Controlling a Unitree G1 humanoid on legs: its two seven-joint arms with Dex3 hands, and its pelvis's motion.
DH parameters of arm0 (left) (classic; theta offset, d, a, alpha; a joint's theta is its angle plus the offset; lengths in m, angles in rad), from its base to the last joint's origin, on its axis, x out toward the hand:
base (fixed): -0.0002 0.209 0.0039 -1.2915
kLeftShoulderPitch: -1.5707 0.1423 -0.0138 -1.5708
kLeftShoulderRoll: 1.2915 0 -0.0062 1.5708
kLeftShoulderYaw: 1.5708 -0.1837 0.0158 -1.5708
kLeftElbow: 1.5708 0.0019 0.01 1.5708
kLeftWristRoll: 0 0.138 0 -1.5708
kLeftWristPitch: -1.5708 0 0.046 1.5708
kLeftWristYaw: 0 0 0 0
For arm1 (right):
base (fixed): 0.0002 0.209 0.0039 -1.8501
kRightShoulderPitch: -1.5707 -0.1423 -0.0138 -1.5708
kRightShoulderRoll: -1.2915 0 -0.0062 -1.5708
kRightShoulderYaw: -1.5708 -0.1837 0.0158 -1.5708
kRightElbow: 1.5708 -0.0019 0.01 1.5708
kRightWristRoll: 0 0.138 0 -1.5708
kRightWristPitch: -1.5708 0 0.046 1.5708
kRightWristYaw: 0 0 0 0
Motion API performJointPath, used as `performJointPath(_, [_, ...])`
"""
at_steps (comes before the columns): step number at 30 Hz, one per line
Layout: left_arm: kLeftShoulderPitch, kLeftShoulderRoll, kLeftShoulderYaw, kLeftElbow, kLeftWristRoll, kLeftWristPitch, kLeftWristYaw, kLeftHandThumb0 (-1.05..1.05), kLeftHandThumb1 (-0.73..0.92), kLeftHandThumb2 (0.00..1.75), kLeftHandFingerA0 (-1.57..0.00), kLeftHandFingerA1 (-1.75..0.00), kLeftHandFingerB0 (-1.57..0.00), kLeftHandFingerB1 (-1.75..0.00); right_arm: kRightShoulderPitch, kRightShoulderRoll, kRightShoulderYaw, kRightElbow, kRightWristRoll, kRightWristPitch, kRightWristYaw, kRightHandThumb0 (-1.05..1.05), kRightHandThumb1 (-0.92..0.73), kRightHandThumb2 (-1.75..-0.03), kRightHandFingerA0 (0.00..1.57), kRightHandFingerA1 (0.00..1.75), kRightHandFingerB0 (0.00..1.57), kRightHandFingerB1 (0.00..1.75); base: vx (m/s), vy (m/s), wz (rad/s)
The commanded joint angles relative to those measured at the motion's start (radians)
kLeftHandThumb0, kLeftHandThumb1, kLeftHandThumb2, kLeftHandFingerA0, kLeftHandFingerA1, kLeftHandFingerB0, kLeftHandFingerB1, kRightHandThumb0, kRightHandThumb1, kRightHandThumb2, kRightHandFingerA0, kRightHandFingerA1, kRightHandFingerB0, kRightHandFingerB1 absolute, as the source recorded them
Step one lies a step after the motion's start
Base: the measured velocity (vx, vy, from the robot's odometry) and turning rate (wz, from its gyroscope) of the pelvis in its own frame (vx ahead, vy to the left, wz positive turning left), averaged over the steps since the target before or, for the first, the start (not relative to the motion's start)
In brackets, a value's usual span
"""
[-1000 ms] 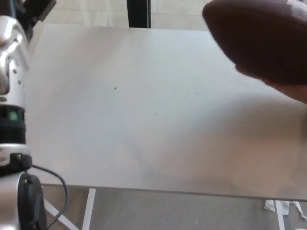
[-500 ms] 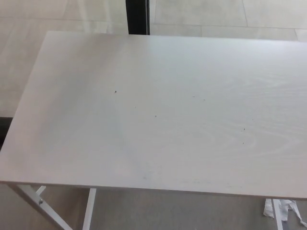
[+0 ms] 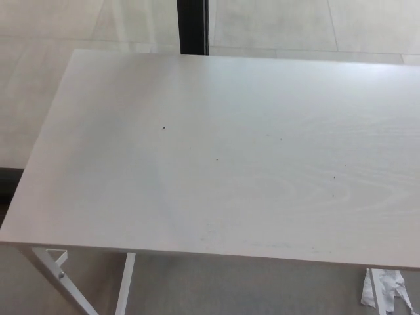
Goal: The robot uses both its hands to grab the left and right ends of a football kept in the middle of the desk infront of it, lifts it up and places it in the palm of a person
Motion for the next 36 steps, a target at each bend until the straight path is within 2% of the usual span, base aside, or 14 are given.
performJointPath(1, [-0.023,0.116,-0.173,0.176,0.048,-0.113,-0.135,-0.76,0.6,0.93,-0.39,-0.62,-0.13,-0.51,-0.195,-0.14,-0.042,0.233,0.037,0.108,-0.191,-0.6,-0.75,-0.67,0.74,1.75,0.0,0.29,0.0,0.0,0.0])
performJointPath(5, [0.065,0.102,-0.381,0.226,0.139,-0.097,-0.201,-0.67,0.8,0.63,-0.49,-0.56,-0.24,-0.4,-0.09,-0.155,0.049,0.331,-0.025,0.12,-0.013,-0.63,-0.68,-0.81,0.7,1.41,0.06,0.15,0.0,0.0,0.0])
performJointPath(6, [0.126,0.116,-0.462,0.223,0.215,-0.219,-0.231,-0.67,0.56,0.96,-0.41,-0.71,-0.25,-0.53,-0.027,-0.159,0.088,0.367,-0.057,0.043,0.105,-0.61,-0.64,-0.86,0.56,1.16,0.03,0.32,0.0,0.0,0.0])
performJointPath(12, [0.05,0.143,-0.442,0.349,0.107,-0.217,-0.184,-0.66,0.71,0.61,-0.4,-0.62,-0.27,-0.45,0.06,-0.191,0.2,0.476,-0.132,-0.146,0.231,-0.51,-0.65,-0.61,0.8,1.4,0.09,0.4,0.0,0.0,0.0])
performJointPath(13, [0.045,0.148,-0.441,0.359,0.097,-0.214,-0.176,-0.69,0.72,0.61,-0.44,-0.59,-0.29,-0.46,0.071,-0.202,0.226,0.481,-0.144,-0.154,0.249,-0.52,-0.67,-0.6,0.79,0.95,0.21,0.36,0.0,0.0,0.0])
performJointPath(16, [0.058,0.164,-0.465,0.354,0.109,-0.212,-0.158,-0.67,0.72,0.61,-0.47,-0.61,-0.31,-0.47,0.087,-0.234,0.3,0.513,-0.188,-0.192,0.275,-0.54,-0.65,-0.6,0.8,0.84,0.25,0.36,0.0,0.0,0.0])
performJointPath(19, [0.104,0.178,-0.518,0.348,0.15,-0.226,-0.154,-0.66,0.6,0.96,-0.57,-0.67,-0.32,-0.56,0.101,-0.261,0.335,0.52,-0.178,-0.191,0.336,-0.55,-0.61,-0.58,0.58,0.79,0.26,0.38,0.0,0.0,0.0])
performJointPath(20, [0.101,0.178,-0.516,0.372,0.14,-0.227,-0.147,-0.62,0.75,0.62,-0.62,-0.57,-0.39,-0.44,0.108,-0.266,0.343,0.512,-0.176,-0.194,0.345,-0.59,-0.5,-0.86,0.49,0.72,0.16,0.48,0.0,0.0,0.0])
performJointPath(22, [0.076,0.157,-0.465,0.41,0.076,-0.236,-0.136,-0.7,0.58,0.94,-0.52,-0.66,-0.3,-0.55,0.115,-0.279,0.354,0.51,-0.181,-0.19,0.339,-0.64,-0.54,-0.86,0.58,0.72,0.15,0.47,0.0,0.0,0.0])
performJointPath(25, [0.032,0.128,-0.393,0.447,-0.002,-0.289,-0.134,-0.72,0.77,0.63,-0.5,-0.54,-0.35,-0.39,0.115,-0.302,0.393,0.533,-0.202,-0.203,0.345,-0.64,-0.69,-0.61,0.43,0.63,0.19,0.37,0.0,0.0,0.0])
performJointPath(29, [-0.01,0.121,-0.379,0.434,-0.03,-0.288,-0.164,-0.72,0.8,0.63,-0.51,-0.55,-0.36,-0.39,0.134,-0.32,0.431,0.562,-0.212,-0.243,0.375,-0.84,-0.63,-1.02,0.23,0.61,0.09,0.46,0.0,0.0,0.0])
performJointPath(31, [0.004,0.112,-0.403,0.405,-0.021,-0.301,-0.193,-0.71,0.56,0.96,-0.55,-0.65,-0.33,-0.52,0.14,-0.325,0.419,0.576,-0.185,-0.265,0.42,-0.88,-0.79,-0.64,0.35,0.58,0.15,0.37,0.0,0.0,0.0])
performJointPath(35, [0.043,0.139,-0.488,0.39,0.045,-0.327,-0.219,-0.7,0.66,0.6,-0.63,-0.54,-0.47,-0.37,0.112,-0.321,0.399,0.617,-0.155,-0.309,0.473,-0.74,-0.7,-0.61,0.4,0.56,0.17,0.37,0.0,0.0,0.0])
performJointPath(36, [0.035,0.151,-0.509,0.399,0.056,-0.32,-0.215,-0.63,0.57,0.58,-0.67,-0.56,-0.54,-0.39,0.102,-0.315,0.405,0.633,-0.168,-0.34,0.462,-0.67,-0.47,-0.82,0.82,0.91,0.15,0.49,0.0,0.0,0.0])
